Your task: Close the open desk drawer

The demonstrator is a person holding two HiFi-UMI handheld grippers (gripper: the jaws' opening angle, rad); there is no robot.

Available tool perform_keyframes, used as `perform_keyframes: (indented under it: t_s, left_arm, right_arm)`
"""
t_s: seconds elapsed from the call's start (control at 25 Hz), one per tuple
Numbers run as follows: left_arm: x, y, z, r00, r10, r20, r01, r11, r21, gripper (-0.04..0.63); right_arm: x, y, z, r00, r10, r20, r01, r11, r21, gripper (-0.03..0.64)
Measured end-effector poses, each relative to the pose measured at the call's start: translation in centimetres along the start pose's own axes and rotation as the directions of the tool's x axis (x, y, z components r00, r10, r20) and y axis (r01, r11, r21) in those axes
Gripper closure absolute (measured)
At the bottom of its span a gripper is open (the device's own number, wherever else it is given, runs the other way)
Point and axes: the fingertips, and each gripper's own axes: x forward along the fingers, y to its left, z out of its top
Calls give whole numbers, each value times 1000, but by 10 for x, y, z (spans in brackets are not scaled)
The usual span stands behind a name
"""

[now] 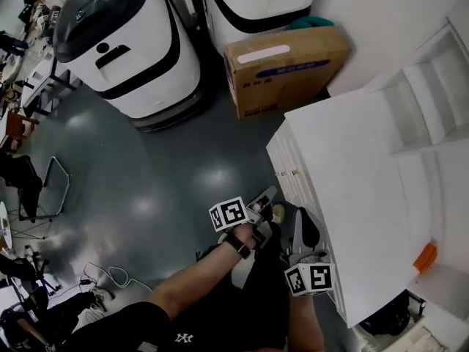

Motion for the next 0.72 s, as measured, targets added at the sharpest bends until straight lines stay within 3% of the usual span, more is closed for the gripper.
perform_keyframes:
  t_s: [0.2,0.36,0.52,0.72]
  left_arm:
    - [-32,-82,-4,997,-69,-40,73,991,115,595]
    - [-55,-146,-12,986,-125,-109,150,954,260,595]
    - [-74,-201,-14,978,-138,-158,197,861,468,595]
    - [-109,-255,-21,967,-134,-215,241,745,621,595]
  right_arm:
    - [-18,22,46,999,9,46,-8,1000,-13,594]
    - [-30,41,73,998,18,64,-17,1000,-16,594]
    - [-39,56,94,996,36,86,-31,998,-57,594]
    - [-49,81,118,993,60,100,-51,995,-91,594]
